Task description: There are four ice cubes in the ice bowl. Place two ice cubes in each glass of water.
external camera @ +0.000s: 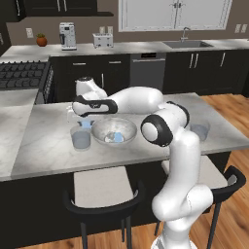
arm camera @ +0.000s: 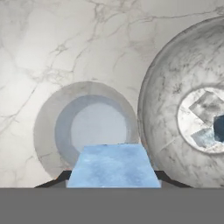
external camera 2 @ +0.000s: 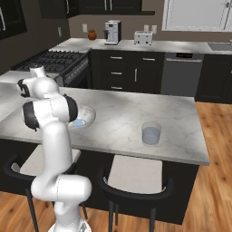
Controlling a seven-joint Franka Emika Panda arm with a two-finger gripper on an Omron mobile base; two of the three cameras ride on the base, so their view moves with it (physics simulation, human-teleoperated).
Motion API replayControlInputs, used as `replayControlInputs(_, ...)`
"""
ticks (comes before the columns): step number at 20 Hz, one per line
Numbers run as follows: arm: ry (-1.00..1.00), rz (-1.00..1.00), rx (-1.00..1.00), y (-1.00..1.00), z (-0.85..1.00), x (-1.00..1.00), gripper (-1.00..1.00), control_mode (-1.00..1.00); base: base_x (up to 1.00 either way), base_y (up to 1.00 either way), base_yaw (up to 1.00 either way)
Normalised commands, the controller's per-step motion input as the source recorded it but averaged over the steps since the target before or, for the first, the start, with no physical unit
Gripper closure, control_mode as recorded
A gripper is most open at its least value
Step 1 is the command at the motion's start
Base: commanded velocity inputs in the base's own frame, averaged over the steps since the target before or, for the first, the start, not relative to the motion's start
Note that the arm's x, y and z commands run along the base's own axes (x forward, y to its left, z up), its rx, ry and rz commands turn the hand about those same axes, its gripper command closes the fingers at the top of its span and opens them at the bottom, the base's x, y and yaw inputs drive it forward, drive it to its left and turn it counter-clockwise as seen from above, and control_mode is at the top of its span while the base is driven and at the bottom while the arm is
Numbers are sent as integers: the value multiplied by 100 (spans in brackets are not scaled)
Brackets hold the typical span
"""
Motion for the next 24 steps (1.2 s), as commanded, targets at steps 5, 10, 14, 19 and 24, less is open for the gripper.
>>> replayControlInputs(5, 3, 0, -7, 28, -26, 36, 100, -100, 0, 0, 0)
replayControlInputs(10, 2, 0, -4, 18, -17, 34, 100, -100, 0, 0, 0)
replayControlInputs(14, 0, 0, 0, 1, -14, 34, 100, -100, 0, 0, 0)
replayControlInputs(19, 3, 0, 0, 0, -22, 24, 100, -100, 0, 0, 0)
replayControlInputs(24, 0, 0, 1, -2, -7, -18, -100, -100, 0, 0, 0)
